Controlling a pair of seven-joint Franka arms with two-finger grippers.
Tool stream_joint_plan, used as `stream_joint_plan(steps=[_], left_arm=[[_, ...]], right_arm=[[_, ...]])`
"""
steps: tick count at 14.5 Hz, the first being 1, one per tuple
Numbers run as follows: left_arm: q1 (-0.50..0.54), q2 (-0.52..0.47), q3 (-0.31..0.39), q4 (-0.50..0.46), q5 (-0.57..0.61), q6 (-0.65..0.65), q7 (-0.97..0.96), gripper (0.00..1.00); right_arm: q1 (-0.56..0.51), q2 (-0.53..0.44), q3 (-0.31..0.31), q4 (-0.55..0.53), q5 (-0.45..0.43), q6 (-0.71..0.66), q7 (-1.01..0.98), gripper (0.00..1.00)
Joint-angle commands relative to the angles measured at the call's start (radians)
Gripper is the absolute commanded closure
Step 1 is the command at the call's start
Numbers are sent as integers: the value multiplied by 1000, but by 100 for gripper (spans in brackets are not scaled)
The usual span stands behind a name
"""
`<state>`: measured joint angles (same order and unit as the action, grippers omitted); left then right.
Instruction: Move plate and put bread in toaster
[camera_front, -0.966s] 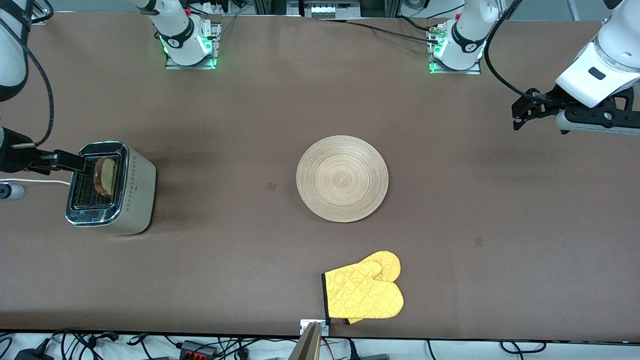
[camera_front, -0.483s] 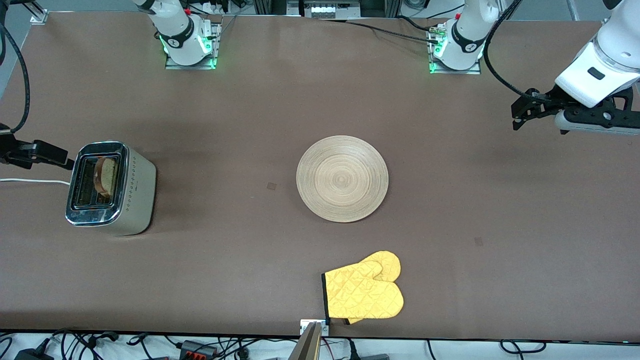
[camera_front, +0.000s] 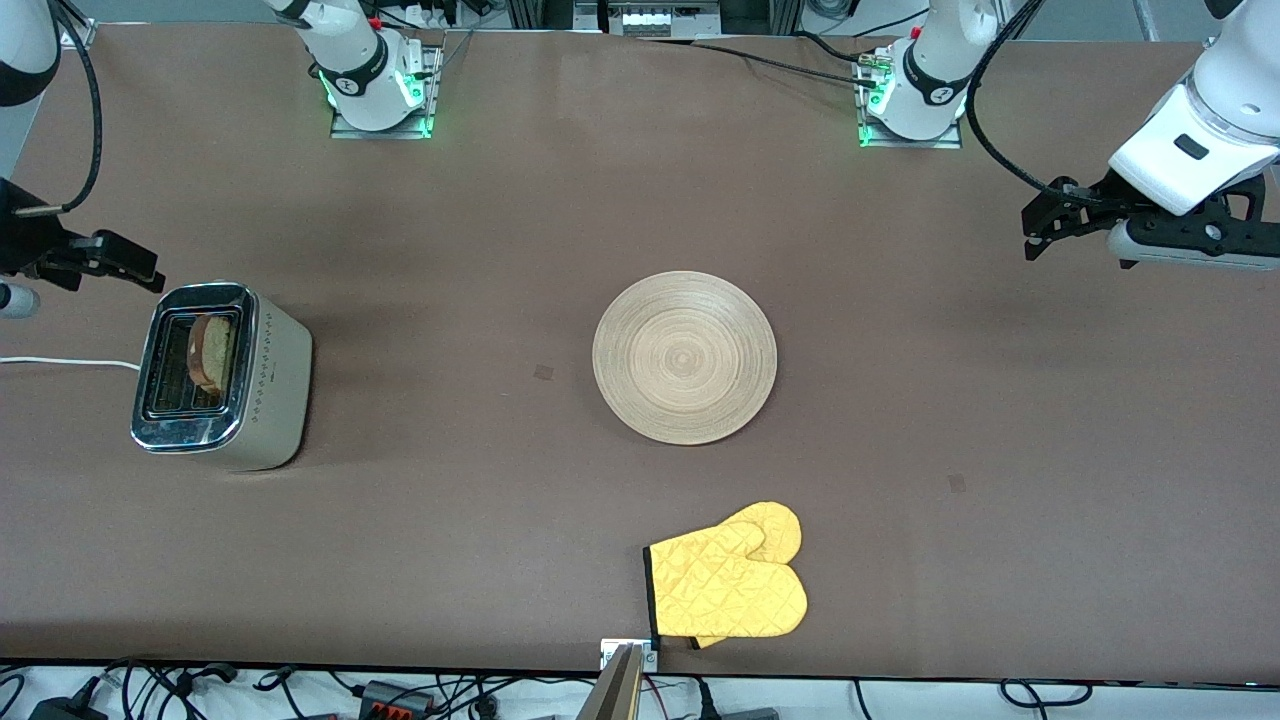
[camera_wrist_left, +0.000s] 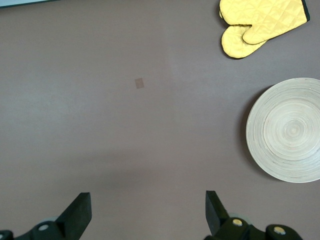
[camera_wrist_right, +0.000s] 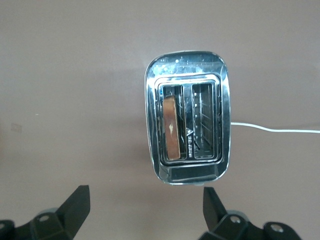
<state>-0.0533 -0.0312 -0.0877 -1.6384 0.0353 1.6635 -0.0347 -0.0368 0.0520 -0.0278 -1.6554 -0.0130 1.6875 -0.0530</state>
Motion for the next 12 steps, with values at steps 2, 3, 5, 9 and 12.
stream_joint_plan(steps=[2,3,5,9,12], left_arm=[[1,13,-4,31,-5,-24,-8,0],[1,13,-4,31,-5,-24,-8,0],[1,14,-4,31,-5,-24,-8,0],[1,14,-4,31,-5,-24,-8,0],[1,14,-4,32,-5,-24,-8,0]], right_arm=[[-14,-43,17,-47,-15,27,-7,0],[-14,-47,17,-47,-13,21,-7,0],[-14,-57,17,-56,-13,11,-7,0],[-12,-60,19,-50,-4,9,-5,0],[-8,-61,16,-47,-4,4,7,0]])
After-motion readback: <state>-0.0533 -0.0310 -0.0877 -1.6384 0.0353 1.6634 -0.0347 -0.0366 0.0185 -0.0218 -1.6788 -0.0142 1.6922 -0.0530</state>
